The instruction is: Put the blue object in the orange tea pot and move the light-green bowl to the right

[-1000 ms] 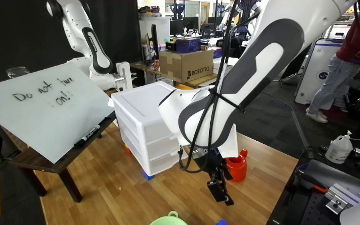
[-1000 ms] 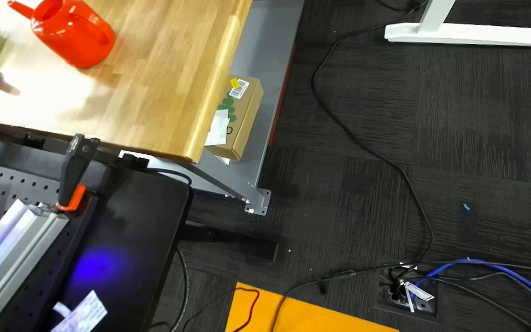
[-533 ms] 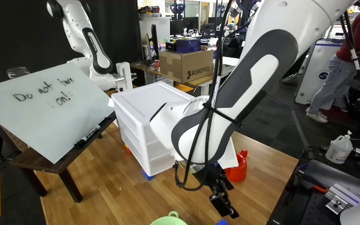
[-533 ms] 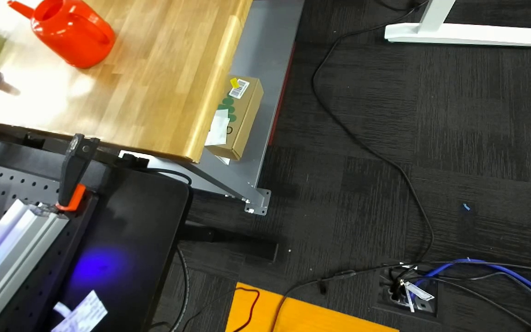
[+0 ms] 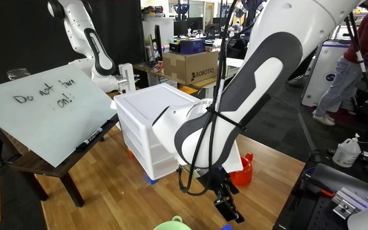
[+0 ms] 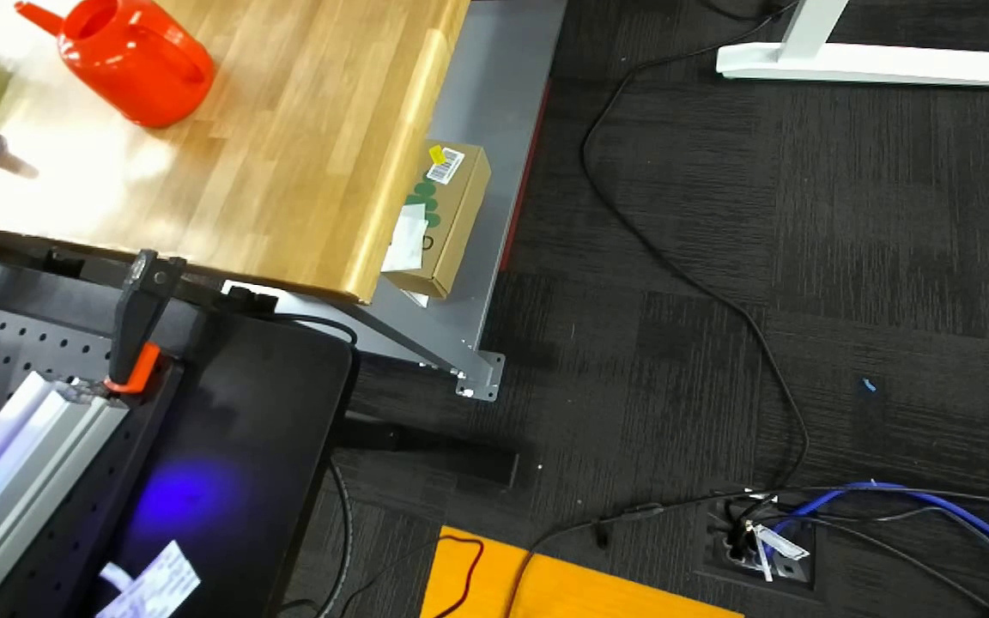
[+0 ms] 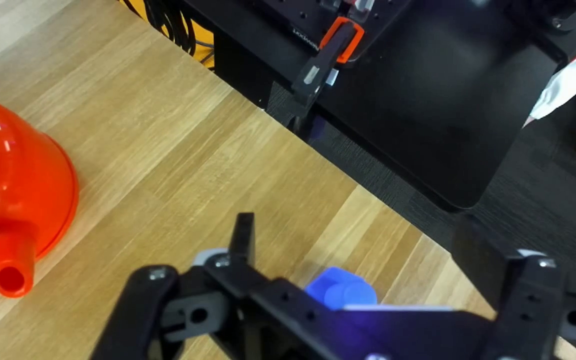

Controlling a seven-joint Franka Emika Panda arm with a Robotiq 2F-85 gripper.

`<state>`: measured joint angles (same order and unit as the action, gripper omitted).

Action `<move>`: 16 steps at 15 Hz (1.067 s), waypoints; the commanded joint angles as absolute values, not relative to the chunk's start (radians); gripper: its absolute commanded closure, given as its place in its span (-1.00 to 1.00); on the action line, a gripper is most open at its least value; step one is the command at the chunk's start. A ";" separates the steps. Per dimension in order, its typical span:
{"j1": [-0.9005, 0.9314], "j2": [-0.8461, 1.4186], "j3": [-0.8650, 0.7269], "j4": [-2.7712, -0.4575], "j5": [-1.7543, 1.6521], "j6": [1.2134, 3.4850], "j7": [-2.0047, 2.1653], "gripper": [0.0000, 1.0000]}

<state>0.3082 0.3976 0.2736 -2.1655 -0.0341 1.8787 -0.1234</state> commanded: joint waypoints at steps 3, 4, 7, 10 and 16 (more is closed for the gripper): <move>0.306 0.408 0.280 -2.143 -0.060 1.877 -0.159 -1.00; 0.307 0.418 0.282 -2.131 -0.069 1.889 -0.177 -1.00; 0.320 0.484 0.287 -2.080 -0.104 1.953 -0.225 -1.00; 0.341 0.576 0.294 -2.041 -0.128 2.033 -0.243 -1.00; 0.404 0.663 0.310 -2.027 -0.184 2.085 -0.220 -1.00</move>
<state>0.3877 0.6631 0.3032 -2.0322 -0.1500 2.0784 -0.2239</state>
